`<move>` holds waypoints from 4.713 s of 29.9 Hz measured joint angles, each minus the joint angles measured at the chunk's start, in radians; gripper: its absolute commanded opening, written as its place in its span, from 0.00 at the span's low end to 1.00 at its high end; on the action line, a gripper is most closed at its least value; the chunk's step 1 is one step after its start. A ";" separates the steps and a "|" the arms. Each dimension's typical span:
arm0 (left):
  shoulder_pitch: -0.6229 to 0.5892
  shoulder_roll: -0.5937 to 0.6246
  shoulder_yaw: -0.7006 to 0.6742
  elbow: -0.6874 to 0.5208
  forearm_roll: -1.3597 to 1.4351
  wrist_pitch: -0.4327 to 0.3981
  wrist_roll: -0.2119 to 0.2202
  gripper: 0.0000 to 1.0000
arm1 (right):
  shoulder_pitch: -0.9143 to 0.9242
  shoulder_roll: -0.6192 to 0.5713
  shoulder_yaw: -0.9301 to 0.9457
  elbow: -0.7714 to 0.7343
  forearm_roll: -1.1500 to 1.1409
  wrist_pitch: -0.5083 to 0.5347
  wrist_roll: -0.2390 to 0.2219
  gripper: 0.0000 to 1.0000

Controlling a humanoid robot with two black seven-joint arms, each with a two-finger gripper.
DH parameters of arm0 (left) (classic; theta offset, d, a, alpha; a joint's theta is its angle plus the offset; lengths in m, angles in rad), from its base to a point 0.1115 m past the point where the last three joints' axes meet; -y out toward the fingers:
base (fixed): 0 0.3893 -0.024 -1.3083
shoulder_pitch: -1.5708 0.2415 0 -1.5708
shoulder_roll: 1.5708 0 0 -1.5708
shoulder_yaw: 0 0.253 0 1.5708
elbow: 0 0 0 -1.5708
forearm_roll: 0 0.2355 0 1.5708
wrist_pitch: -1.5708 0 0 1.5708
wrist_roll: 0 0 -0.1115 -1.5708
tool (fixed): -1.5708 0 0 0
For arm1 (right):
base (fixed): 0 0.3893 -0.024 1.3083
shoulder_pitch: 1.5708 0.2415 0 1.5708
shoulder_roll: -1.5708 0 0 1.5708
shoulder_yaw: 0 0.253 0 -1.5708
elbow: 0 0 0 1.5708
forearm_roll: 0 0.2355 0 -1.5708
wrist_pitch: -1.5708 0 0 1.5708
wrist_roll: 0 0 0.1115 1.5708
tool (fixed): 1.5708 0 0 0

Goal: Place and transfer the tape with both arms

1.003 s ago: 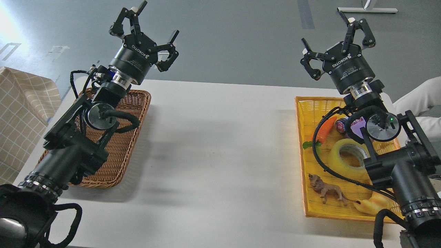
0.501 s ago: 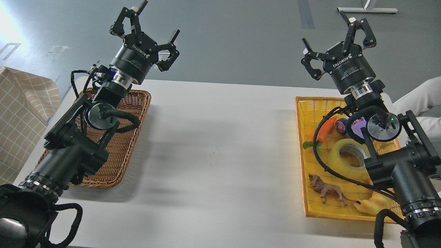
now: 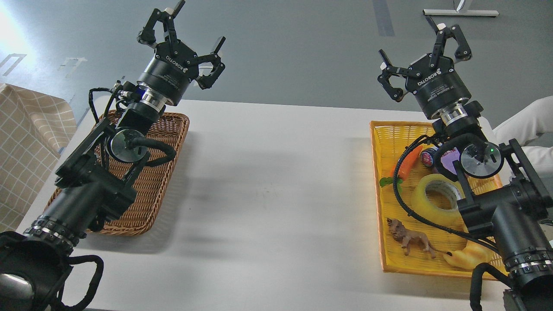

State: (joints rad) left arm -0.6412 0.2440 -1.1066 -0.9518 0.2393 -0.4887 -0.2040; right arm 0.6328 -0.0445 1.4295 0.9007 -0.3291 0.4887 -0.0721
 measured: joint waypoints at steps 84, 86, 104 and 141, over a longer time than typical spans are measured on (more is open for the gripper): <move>0.001 0.010 0.002 -0.001 0.002 0.000 0.000 0.98 | -0.035 -0.928 -0.836 0.546 -1.149 0.000 -0.162 0.97; 0.001 0.010 0.002 -0.001 0.002 0.000 0.000 0.98 | -0.043 -0.927 -0.844 0.546 -1.165 0.000 -0.167 0.97; 0.004 0.004 0.003 -0.001 0.002 0.000 0.000 0.98 | -0.063 -0.869 -0.862 0.517 -1.226 0.000 -0.175 0.82; 0.017 0.008 0.002 0.000 0.002 0.000 0.000 0.98 | -0.064 -0.791 -0.896 0.446 -1.257 0.000 -0.201 0.00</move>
State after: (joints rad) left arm -0.6243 0.2517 -1.1044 -0.9521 0.2408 -0.4887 -0.2040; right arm 0.5687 -0.8360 0.5333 1.3467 -1.5865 0.4885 -0.2735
